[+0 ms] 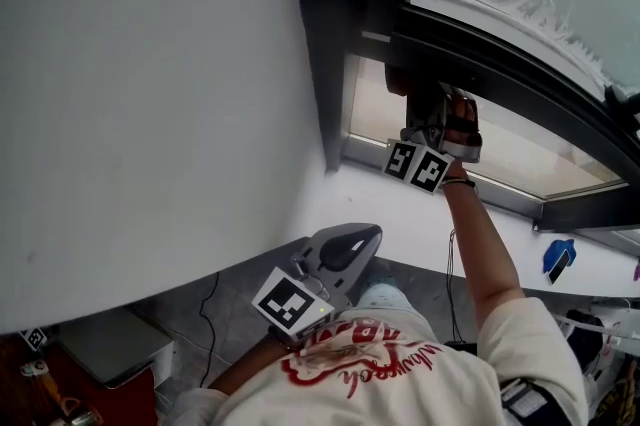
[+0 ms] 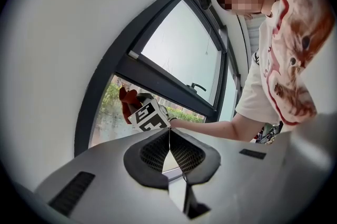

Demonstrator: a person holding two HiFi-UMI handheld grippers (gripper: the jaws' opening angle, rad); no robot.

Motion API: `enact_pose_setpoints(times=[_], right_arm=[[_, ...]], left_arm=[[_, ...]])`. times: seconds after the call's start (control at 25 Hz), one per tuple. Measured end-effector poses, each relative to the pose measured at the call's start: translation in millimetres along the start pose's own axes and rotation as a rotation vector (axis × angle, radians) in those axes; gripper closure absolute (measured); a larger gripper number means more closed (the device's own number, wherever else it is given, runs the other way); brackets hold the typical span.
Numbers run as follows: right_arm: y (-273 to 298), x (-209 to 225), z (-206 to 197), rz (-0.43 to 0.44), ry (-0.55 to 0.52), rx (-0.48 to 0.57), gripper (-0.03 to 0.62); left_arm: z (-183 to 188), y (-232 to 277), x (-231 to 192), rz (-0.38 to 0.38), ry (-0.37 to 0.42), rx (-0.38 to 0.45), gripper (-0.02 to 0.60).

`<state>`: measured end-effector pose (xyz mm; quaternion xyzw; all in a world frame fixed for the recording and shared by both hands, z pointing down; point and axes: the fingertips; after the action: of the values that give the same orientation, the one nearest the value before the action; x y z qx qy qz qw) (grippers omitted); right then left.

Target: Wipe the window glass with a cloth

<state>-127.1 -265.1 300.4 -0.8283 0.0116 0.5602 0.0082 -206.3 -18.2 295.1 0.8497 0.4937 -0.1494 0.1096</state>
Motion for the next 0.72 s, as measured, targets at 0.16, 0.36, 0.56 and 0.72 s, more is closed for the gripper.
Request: enact_pose_setpoints(times=[0.16, 0.36, 0.56, 0.72], right_arm=[[1, -9, -1, -0.010, -0.021, 0.014, 0.513], [3, -23, -6, 0.005, -0.009, 0.020, 0.513], [2, -49, -18, 0.058, -0.006, 0.002, 0.513], [1, -71, -28, 0.097, -0.019, -0.003, 0.513]], left_arm=[[-4, -6, -3, 0.015, 0.008, -0.007, 0.560], [-11, -6, -4, 0.019, 0.007, -0.020, 0.560], [-15, -3, -4, 0.025, -0.009, -0.031, 0.560], [-21, -4, -4, 0.043, -0.020, -0.039, 0.560]])
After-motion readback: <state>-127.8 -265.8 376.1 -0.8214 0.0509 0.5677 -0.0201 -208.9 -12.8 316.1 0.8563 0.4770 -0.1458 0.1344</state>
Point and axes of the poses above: the fingertips, and each gripper's own axes: y forward along the fingers, x to its right, z out of its top, and after that the axes turned 1 degree about -x, right-handed
